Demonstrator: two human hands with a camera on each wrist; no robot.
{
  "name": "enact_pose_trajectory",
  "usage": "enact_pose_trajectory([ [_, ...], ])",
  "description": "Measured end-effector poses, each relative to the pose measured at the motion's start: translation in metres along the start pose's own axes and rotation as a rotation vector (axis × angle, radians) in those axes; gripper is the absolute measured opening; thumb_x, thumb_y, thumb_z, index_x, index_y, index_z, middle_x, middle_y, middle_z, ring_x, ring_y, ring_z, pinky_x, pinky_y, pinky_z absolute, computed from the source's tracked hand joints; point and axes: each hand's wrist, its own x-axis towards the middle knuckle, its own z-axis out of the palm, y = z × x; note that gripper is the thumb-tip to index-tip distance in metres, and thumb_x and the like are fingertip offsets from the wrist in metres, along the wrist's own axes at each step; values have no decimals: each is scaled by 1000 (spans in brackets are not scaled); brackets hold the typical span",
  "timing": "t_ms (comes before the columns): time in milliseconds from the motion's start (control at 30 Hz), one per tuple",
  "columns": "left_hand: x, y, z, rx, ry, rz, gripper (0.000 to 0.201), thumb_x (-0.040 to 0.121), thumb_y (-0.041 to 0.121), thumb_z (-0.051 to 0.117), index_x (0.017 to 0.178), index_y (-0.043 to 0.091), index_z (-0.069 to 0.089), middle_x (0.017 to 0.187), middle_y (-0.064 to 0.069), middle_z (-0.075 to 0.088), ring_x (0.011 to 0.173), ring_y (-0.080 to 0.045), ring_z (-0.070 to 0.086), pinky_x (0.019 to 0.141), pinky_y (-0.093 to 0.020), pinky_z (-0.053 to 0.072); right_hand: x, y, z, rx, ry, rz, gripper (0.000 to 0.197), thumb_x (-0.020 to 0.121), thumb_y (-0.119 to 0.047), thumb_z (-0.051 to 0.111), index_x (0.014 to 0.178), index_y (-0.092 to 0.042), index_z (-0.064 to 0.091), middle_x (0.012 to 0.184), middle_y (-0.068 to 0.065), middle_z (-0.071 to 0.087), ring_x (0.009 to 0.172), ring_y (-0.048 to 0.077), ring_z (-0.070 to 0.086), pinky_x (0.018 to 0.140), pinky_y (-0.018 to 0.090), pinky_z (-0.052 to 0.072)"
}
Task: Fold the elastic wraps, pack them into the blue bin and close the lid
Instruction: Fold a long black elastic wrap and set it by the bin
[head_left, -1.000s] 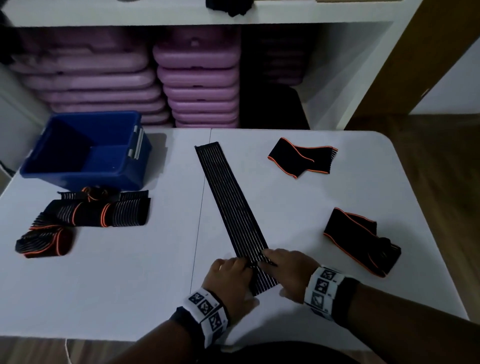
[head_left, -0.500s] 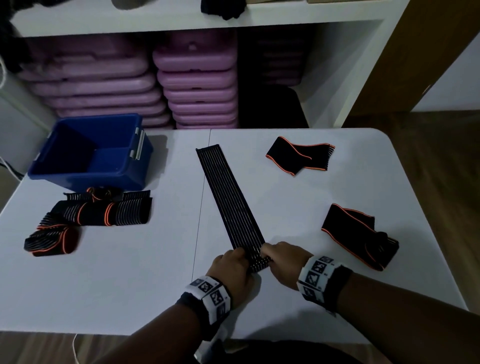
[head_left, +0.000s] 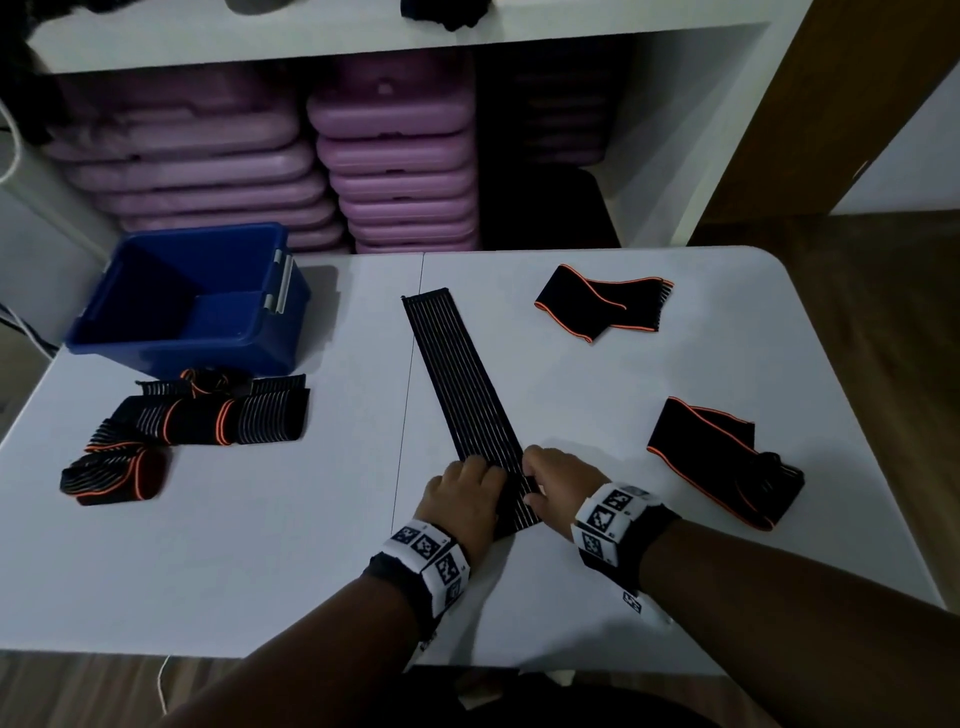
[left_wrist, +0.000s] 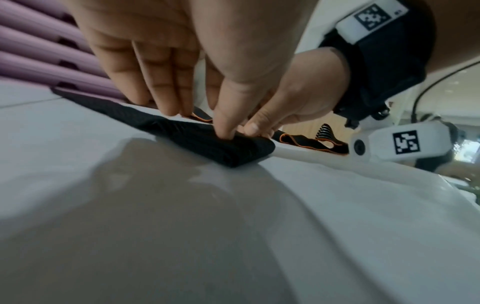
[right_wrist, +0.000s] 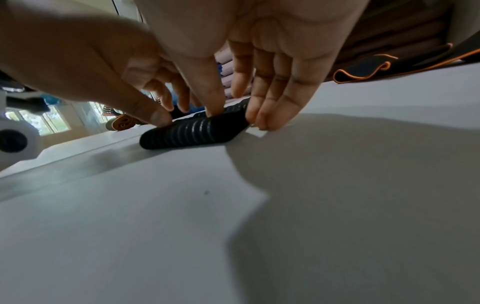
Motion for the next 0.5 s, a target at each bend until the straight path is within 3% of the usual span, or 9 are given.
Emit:
enact_pose_trajectory([
  [100,1,3,4,112,-39,94,28,94,21,45,121,17,52,120,-3,48,110,-24,49,92,-33,38,0,0,3,-57,-12,-19,19,94,-30,52,109,-18,52,108,2,57,98,23,56,85,41,49],
  [233,-1,1,7,37,-35,97,38,92,40,47,122,18,52,118,0,51,107,-21,52,92,-32,41,-6,2,3,-75,-65,-46,46,88,-42,58,126,-18,50,122,3,55,114,22,52,95,40,46],
  [333,3,0,3,66,-62,107,39,90,37,51,123,17,51,119,-2,52,106,-22,53,89,-31,42,-8,1,2,-130,-111,-98,55,87,-35,64,134,-13,45,127,8,53,118,26,50,99,40,44],
  [500,8,5,-8,29,-88,83,28,88,27,51,112,13,57,112,-5,54,102,-25,55,83,-32,44,-4,-4,5,-205,-48,-118,24,91,-18,54,113,-8,55,111,11,56,104,30,56,77,33,42],
])
